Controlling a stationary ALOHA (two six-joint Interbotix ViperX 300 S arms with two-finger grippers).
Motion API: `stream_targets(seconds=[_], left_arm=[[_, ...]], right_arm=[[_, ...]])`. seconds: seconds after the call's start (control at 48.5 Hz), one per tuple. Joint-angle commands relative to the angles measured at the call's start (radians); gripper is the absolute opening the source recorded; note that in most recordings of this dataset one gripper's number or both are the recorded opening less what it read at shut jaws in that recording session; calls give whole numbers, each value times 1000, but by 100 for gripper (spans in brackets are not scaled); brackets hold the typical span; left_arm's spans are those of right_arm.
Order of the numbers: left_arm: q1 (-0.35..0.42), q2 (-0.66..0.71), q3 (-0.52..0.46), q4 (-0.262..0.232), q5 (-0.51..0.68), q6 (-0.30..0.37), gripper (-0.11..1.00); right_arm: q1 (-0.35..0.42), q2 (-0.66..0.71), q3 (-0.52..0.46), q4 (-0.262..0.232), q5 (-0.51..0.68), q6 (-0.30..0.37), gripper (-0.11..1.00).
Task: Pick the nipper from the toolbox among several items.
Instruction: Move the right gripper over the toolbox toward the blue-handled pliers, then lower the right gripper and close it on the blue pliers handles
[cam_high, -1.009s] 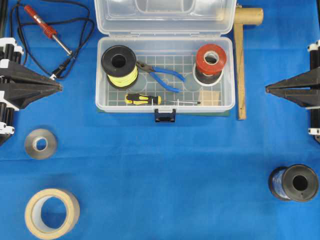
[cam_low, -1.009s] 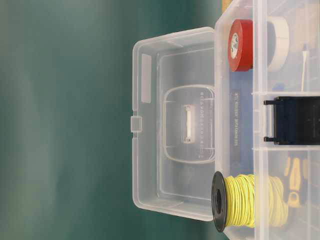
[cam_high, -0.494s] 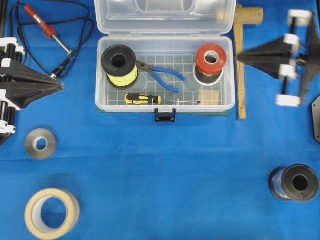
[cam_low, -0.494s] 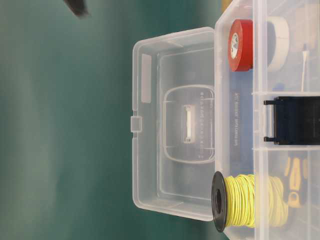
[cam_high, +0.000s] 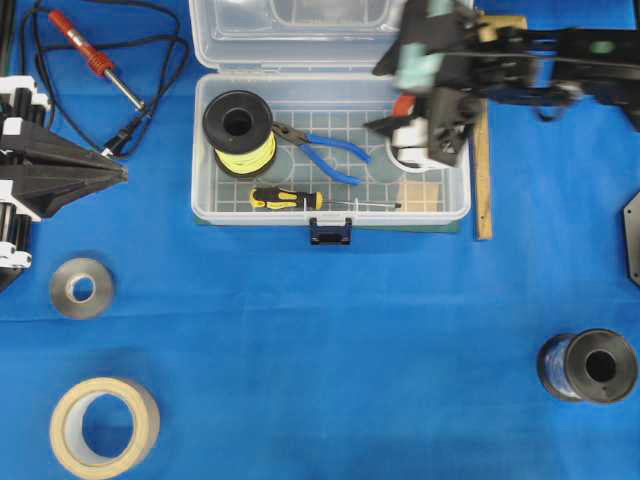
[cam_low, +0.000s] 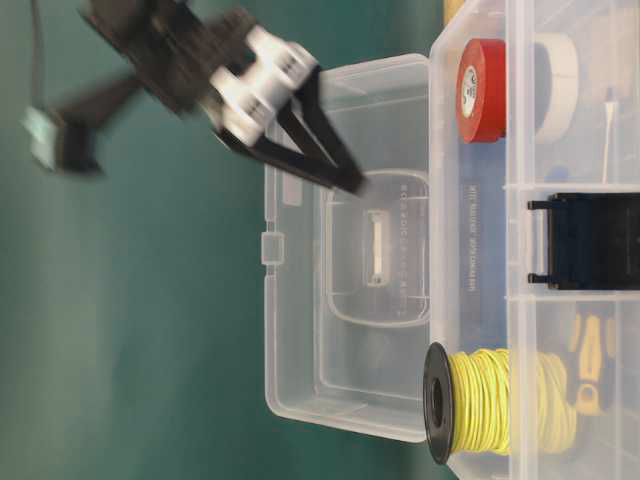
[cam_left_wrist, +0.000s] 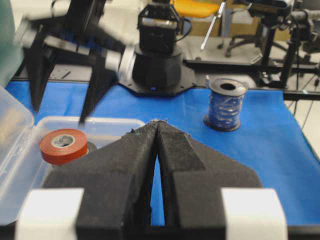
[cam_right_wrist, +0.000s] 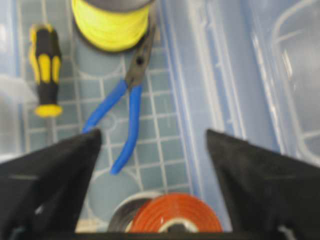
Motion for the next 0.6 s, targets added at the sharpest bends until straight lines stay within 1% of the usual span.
stream_targets(seconds=[0.0,0.062,0.33,0.577], left_arm=[[0,8,-14,0,-8,-2,0],[0,8,-14,0,-6,-2,0],[0,8,-11,-2,-5,-2,0],[0,8,-9,-2,-5,-3,0]], right_arm=[[-6,67,-61,-6,23,-2,81],[-6,129,-86,-6,29,-3,76],[-6,307,-153,-6,28,-5,78],[-6,390,-186,-9,23,-11,75]])
